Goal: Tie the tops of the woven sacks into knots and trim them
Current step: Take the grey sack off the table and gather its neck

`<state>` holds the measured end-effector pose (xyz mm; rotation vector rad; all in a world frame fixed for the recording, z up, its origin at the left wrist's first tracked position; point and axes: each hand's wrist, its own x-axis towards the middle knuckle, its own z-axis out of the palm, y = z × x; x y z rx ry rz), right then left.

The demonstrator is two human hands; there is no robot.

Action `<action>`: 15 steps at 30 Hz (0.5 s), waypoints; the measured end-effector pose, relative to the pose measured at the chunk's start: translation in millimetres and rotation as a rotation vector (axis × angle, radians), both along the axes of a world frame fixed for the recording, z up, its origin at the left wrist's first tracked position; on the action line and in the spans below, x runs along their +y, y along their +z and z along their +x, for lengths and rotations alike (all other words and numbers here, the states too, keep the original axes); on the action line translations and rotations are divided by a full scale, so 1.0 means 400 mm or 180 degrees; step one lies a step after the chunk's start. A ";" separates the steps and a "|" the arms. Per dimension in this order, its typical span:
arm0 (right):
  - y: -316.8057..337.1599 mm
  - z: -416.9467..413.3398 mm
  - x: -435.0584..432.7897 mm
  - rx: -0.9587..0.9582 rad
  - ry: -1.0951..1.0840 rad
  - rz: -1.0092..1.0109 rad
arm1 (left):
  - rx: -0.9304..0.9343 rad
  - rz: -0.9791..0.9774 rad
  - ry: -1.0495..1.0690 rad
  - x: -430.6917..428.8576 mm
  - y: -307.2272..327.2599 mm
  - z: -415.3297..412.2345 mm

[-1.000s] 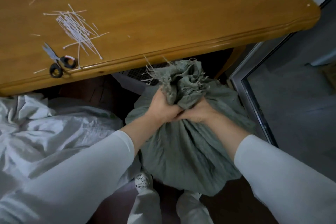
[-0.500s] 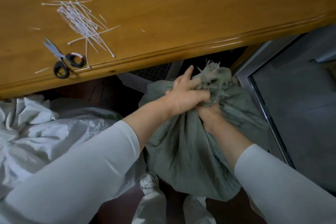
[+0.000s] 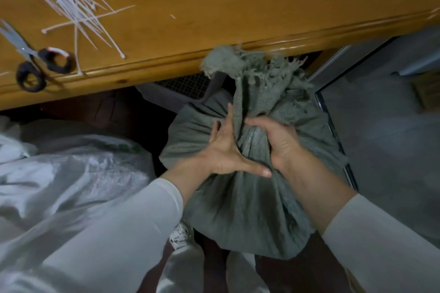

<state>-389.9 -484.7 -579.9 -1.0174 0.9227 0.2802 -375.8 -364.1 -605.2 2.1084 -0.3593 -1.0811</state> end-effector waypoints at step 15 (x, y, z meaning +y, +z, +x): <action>-0.037 0.086 0.008 0.0273 -0.0199 -0.0261 | -0.0159 -0.0424 0.1978 -0.124 -0.077 -0.028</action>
